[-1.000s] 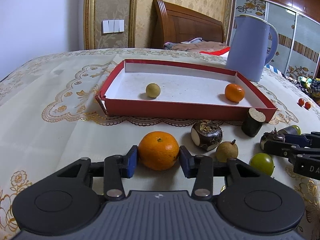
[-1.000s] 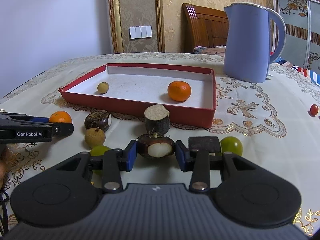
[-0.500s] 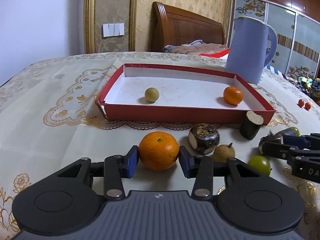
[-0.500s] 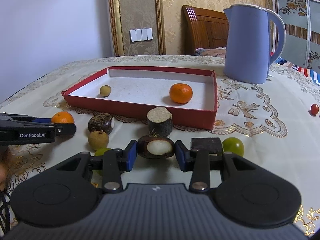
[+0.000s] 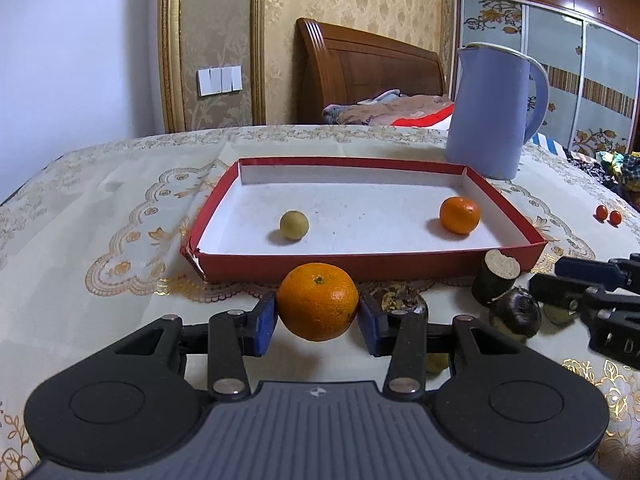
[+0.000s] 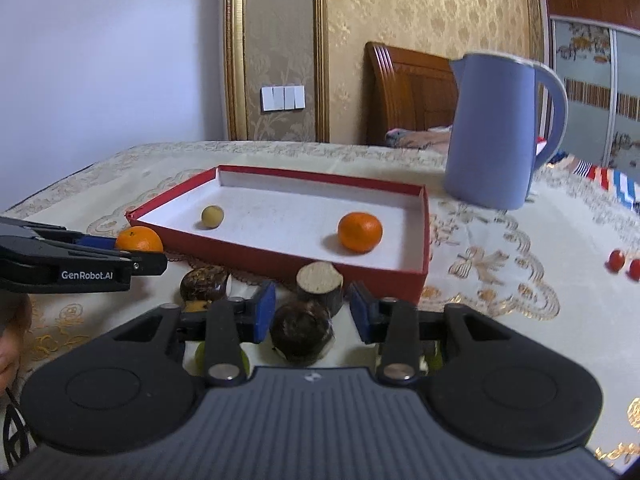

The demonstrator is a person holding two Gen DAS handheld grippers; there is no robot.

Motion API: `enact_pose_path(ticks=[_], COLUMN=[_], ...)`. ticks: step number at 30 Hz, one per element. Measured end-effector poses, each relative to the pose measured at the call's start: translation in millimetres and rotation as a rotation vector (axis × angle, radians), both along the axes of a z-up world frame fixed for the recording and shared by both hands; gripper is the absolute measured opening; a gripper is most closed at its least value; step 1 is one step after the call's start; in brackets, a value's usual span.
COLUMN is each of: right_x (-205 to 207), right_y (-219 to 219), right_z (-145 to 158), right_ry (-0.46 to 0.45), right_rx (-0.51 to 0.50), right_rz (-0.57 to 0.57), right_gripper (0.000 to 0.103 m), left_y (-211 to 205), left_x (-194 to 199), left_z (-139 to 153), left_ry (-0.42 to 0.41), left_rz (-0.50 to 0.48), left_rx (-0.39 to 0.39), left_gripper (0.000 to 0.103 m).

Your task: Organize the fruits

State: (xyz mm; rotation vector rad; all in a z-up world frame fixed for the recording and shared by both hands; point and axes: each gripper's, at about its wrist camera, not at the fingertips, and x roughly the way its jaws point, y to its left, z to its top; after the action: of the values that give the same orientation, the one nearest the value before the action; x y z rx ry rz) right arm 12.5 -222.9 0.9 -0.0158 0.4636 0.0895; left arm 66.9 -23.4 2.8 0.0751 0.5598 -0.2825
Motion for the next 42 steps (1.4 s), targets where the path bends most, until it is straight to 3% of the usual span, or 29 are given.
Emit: enact_pose_path(ticks=[3,5,6,7,18,20,22,26,30,32,33,42], right_x=[-2.9,-7.3,-8.9,-11.6,1.3,8.7,16.6,20.8,33.3,36.3,36.5,25.9], right_y=[-3.5,-10.4,-11.9,-13.0,-2.3,-0.4,0.3,8.5,0.1,-1.5,-1.8,-2.3], right_z=[-2.2,-4.3,-6.0,-7.7,-12.8,-11.5,-12.4,-16.5,-23.3,-26.0,-26.8,-23.0], right_ry=[0.020,0.029,0.039,0.037,0.035,0.045,0.088,0.098,0.151,0.167,0.167,0.114], right_rx=[0.010,0.047,0.040,0.030,-0.027,-0.009,0.047,0.013,0.080,0.089,0.089,0.081], right_rz=[0.021,0.023,0.034,0.036,0.024,0.027,0.052,0.034,0.008,-0.001,-0.003,-0.008], right_gripper=[0.023,0.041,0.059,0.065,0.064,0.064,0.056,0.056,0.056,0.048,0.041,0.041], left_y=[-0.3,1.3,2.2,3.1,9.7,9.8,9.6,11.3,14.1,14.8,14.7,12.3], left_x=[0.2,0.0,-0.3,0.1,4.0,4.5,4.5,4.0,7.0,6.9,6.8,4.7], left_z=[-1.6,-3.1,-3.6,-3.9,-9.7,-10.9,-12.1,-14.2,-16.2,-16.4,-16.5,-17.2], left_ry=[-0.002,0.000,-0.001,-0.001,0.009,0.013,0.014,0.016,0.034,0.034,0.033,0.019], left_rz=[0.004,0.005,0.005,0.007,0.024,0.020,0.021,0.023,0.022,0.023,0.023,0.016], left_rx=[0.009,0.007,0.004,0.000,-0.029,-0.031,-0.030,-0.029,-0.042,-0.044,-0.042,-0.018], left_gripper=[0.043,0.043,0.043,0.043,0.043,0.043,0.043,0.043,0.043,0.043,0.043,0.043])
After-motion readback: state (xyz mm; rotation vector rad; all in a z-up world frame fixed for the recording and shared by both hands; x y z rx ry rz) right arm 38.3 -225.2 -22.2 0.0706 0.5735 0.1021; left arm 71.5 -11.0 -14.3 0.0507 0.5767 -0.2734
